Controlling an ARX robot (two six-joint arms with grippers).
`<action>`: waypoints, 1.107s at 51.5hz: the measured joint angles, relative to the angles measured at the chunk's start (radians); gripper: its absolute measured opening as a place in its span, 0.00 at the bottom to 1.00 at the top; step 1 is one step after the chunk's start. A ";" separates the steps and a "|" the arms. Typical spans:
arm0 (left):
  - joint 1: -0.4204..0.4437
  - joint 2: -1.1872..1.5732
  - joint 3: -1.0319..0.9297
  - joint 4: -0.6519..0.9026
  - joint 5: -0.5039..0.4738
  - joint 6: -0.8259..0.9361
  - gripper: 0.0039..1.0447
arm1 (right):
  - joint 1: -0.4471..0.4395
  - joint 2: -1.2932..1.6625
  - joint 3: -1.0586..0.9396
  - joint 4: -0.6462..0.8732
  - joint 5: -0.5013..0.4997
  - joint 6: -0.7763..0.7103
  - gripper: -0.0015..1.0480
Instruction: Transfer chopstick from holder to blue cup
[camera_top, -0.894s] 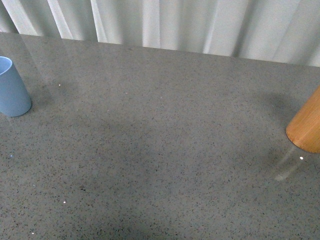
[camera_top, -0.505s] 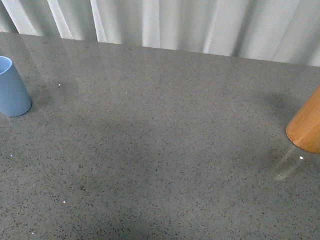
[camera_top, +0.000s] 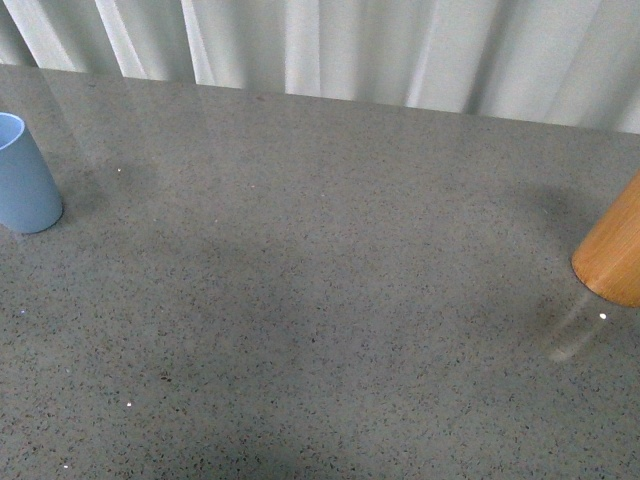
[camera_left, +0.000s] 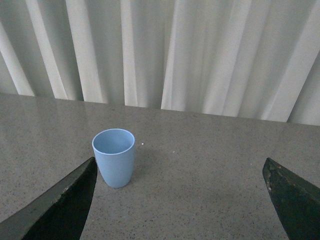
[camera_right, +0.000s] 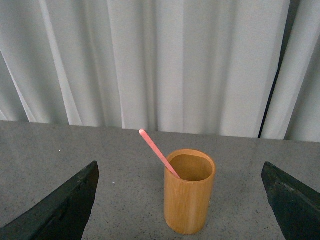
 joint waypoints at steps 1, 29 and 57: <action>0.000 0.000 0.000 0.000 0.000 0.000 0.94 | 0.000 0.000 0.000 0.000 0.000 0.000 0.90; 0.000 0.000 0.000 0.000 0.000 0.000 0.94 | 0.000 0.000 0.000 0.000 0.000 0.000 0.90; 0.105 0.594 0.257 0.047 -0.158 -0.257 0.94 | 0.000 0.000 0.000 0.000 0.000 0.000 0.90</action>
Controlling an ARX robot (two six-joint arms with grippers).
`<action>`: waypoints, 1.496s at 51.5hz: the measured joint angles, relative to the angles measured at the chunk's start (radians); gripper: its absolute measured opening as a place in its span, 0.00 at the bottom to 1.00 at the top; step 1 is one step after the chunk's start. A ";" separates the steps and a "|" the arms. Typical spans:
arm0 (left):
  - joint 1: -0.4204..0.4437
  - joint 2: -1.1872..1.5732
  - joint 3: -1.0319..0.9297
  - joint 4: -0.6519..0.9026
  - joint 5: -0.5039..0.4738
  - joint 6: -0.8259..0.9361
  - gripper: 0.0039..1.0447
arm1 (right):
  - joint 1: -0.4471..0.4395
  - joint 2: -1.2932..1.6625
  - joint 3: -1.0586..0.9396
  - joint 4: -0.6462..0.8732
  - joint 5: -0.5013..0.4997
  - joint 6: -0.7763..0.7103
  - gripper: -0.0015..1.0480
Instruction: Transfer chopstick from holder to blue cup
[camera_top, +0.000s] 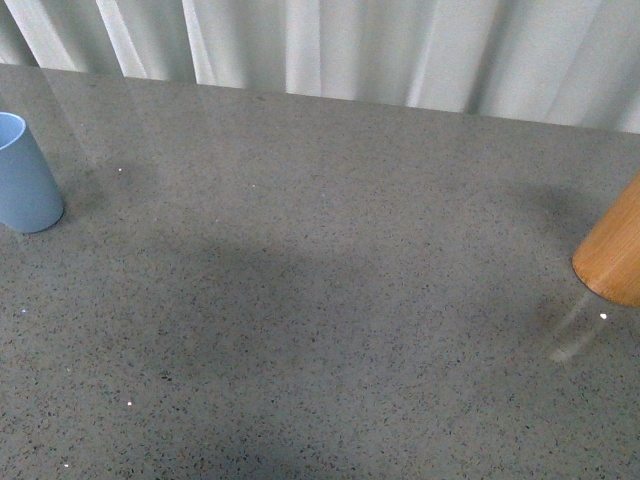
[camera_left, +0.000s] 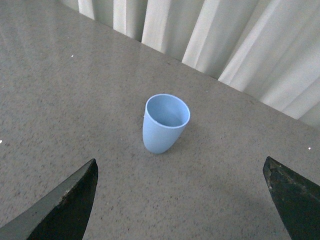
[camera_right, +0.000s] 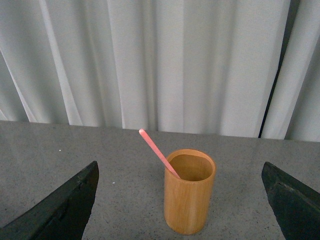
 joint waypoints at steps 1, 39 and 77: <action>0.002 0.016 0.008 0.011 0.005 0.002 0.94 | 0.000 0.000 0.000 0.000 0.000 0.000 0.90; -0.026 0.974 0.745 -0.216 0.071 0.146 0.94 | 0.000 0.000 0.000 0.000 0.000 0.000 0.90; 0.051 1.258 0.905 -0.225 -0.043 0.260 0.94 | 0.000 0.000 0.000 0.000 0.000 0.000 0.90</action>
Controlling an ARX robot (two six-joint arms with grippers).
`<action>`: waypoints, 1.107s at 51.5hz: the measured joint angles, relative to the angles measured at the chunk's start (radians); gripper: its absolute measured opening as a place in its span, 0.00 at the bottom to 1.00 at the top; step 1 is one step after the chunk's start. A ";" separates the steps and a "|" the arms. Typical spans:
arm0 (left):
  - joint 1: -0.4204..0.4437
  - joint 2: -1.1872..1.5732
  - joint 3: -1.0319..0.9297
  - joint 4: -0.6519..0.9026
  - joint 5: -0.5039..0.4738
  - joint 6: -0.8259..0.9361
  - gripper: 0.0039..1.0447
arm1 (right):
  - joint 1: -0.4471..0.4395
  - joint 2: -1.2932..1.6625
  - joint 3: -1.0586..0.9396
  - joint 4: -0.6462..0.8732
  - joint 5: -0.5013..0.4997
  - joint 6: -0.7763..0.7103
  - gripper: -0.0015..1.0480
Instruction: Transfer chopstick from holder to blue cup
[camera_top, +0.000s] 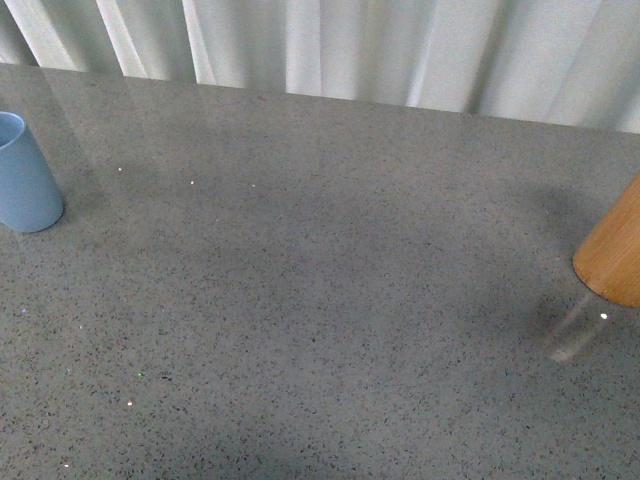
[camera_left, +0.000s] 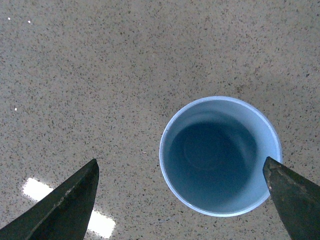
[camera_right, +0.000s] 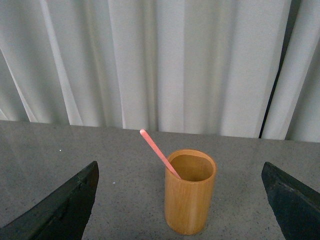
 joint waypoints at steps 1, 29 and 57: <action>0.000 0.005 0.000 0.000 0.000 0.000 0.94 | 0.000 0.000 0.000 0.000 0.000 0.000 0.90; 0.005 0.114 0.067 0.014 -0.032 0.004 0.94 | 0.000 0.000 0.000 0.000 0.000 0.000 0.90; 0.032 0.229 0.156 0.014 -0.059 0.004 0.94 | 0.000 0.000 0.000 0.000 0.000 0.000 0.90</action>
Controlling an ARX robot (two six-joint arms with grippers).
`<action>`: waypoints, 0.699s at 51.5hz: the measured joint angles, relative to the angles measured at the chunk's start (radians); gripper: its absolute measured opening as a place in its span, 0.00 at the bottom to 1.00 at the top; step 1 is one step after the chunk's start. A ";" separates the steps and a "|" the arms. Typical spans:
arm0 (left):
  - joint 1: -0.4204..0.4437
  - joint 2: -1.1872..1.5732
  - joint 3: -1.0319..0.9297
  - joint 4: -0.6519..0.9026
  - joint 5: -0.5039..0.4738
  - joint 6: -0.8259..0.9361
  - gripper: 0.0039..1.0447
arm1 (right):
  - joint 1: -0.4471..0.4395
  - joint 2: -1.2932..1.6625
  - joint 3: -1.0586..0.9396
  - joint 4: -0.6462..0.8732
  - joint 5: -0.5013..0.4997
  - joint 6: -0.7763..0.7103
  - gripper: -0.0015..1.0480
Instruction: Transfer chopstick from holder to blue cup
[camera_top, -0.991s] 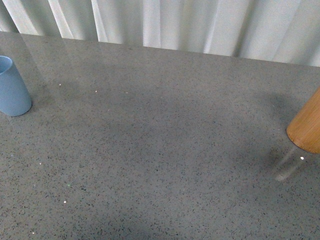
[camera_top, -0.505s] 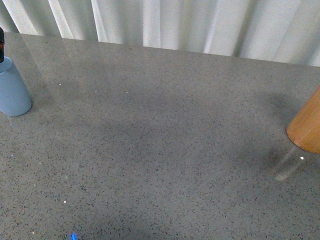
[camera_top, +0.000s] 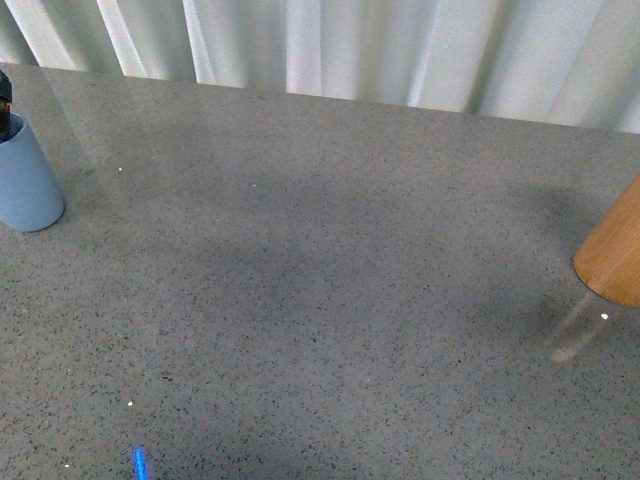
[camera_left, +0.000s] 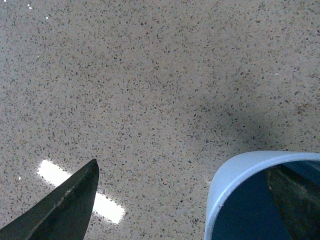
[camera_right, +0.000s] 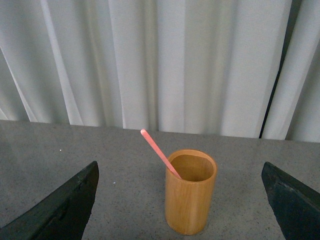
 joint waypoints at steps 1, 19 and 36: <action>0.000 0.000 0.000 -0.001 0.002 0.000 0.94 | 0.000 0.000 0.000 0.000 0.000 0.000 0.90; -0.008 0.021 0.010 -0.016 0.005 -0.006 0.65 | 0.000 0.000 0.000 0.000 0.000 0.000 0.90; -0.028 0.033 0.045 -0.071 0.052 -0.039 0.21 | 0.000 0.000 0.000 0.000 0.000 0.000 0.90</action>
